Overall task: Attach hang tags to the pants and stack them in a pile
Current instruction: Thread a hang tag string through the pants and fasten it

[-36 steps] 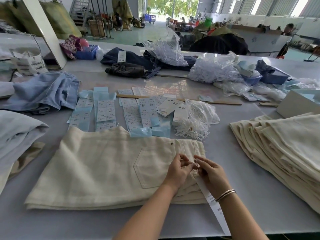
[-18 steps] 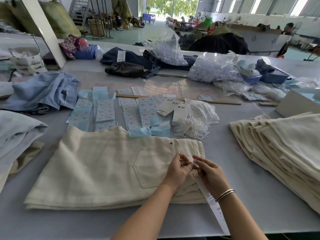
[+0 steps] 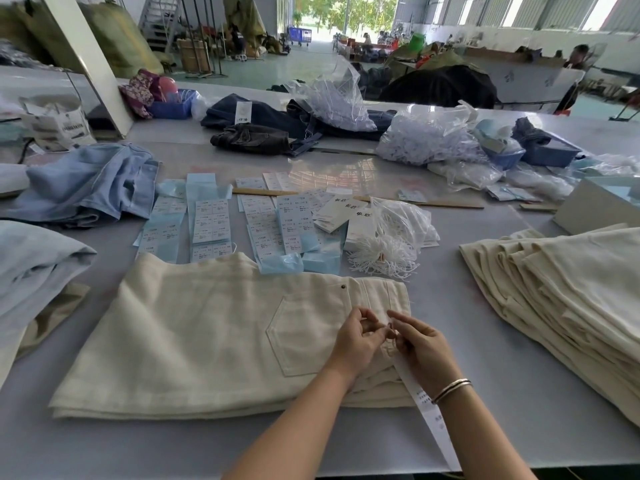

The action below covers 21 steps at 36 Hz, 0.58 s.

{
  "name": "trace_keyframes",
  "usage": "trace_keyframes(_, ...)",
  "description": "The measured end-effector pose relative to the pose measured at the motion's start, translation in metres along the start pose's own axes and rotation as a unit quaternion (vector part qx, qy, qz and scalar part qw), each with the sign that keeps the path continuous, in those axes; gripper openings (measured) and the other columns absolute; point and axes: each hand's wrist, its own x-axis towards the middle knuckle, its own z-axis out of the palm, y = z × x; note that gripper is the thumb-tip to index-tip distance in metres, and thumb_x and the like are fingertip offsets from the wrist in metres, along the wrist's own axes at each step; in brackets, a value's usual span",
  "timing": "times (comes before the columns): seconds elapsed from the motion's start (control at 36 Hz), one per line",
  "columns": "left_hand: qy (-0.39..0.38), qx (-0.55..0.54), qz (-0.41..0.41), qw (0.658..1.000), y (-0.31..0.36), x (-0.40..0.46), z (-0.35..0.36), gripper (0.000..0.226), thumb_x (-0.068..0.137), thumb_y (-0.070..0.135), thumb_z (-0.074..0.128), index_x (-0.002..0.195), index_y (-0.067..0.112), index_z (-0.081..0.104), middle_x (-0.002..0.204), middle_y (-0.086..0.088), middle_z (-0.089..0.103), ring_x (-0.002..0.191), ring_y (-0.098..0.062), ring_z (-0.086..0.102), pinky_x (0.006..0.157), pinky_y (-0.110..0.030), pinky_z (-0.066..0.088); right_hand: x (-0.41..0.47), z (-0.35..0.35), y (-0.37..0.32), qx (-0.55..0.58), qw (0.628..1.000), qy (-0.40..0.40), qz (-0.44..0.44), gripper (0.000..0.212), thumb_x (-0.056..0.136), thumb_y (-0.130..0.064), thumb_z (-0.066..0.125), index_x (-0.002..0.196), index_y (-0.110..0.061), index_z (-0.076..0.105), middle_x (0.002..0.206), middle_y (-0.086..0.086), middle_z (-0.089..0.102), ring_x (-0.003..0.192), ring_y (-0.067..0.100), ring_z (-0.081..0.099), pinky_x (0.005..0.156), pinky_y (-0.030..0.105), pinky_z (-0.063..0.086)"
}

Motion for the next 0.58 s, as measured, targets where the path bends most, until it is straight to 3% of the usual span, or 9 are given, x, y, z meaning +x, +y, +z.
trace_keyframes(0.31,0.001,0.003,0.001,1.000,-0.0012,0.0006,-0.0003,0.025,0.089,-0.005,0.060,0.088,0.014,0.043,0.087,-0.015,0.060,0.084,-0.021,0.062,0.081,-0.026,0.051,0.0005,-0.0003,0.0011,-0.029,1.000,-0.013,-0.001,0.020,0.084,0.001,0.061,0.086,-0.009,0.078,0.063,0.006,0.060,0.050,0.005,0.047,0.052,0.013,0.044)
trace_keyframes(0.42,0.003,0.004,0.004,1.000,-0.0015,-0.0001,-0.0003,0.026,0.089,-0.005,0.060,0.088,0.014,0.043,0.085,-0.013,0.061,0.081,-0.018,0.061,0.077,-0.022,0.050,0.0020,-0.0016,0.0028,-0.042,0.999,-0.012,0.001,0.017,0.085,0.002,0.062,0.094,-0.004,0.075,0.064,0.008,0.062,0.050,0.005,0.048,0.052,0.014,0.045)
trace_keyframes(0.58,0.005,0.002,0.002,1.000,-0.0013,-0.0002,0.0000,0.026,0.090,-0.004,0.060,0.088,0.015,0.042,0.089,-0.018,0.061,0.084,-0.022,0.062,0.083,-0.030,0.049,0.0020,-0.0019,0.0038,-0.024,1.000,-0.010,-0.002,0.018,0.086,0.001,0.061,0.090,-0.007,0.076,0.065,0.008,0.063,0.050,0.006,0.051,0.053,0.015,0.048)
